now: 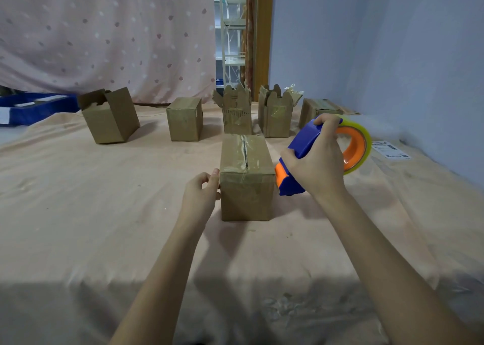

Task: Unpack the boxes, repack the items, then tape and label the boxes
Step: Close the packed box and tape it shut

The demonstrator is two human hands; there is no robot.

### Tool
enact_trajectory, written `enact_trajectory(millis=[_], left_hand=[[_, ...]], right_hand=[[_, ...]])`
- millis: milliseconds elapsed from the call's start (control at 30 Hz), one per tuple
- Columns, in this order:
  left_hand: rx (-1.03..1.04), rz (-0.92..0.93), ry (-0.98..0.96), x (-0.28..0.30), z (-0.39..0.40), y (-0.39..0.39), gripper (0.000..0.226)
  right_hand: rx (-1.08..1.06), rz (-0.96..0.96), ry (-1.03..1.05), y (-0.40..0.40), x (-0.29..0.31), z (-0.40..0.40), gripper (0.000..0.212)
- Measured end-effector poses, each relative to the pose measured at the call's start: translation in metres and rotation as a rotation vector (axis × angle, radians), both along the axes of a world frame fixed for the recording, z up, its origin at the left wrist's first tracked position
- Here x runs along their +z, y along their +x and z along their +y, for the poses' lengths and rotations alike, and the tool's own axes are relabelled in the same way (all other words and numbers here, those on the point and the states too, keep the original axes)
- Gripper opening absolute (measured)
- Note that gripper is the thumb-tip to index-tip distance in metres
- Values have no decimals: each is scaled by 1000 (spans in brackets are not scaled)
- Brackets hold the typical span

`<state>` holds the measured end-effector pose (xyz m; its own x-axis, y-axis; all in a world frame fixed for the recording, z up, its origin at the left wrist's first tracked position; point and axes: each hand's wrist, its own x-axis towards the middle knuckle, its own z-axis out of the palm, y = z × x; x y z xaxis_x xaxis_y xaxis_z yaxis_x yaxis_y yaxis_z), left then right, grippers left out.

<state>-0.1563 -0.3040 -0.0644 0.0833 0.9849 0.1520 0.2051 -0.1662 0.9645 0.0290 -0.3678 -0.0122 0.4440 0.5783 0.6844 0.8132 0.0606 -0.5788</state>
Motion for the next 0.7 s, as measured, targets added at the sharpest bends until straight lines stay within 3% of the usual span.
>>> enact_trajectory(millis=[233, 700], left_hand=[[17, 24, 36, -3, 2, 2, 40], [-32, 10, -21, 1, -2, 5, 36]], right_hand=[[-39, -60, -23, -5, 4, 1, 59], [-24, 17, -55, -2, 4, 2, 59]])
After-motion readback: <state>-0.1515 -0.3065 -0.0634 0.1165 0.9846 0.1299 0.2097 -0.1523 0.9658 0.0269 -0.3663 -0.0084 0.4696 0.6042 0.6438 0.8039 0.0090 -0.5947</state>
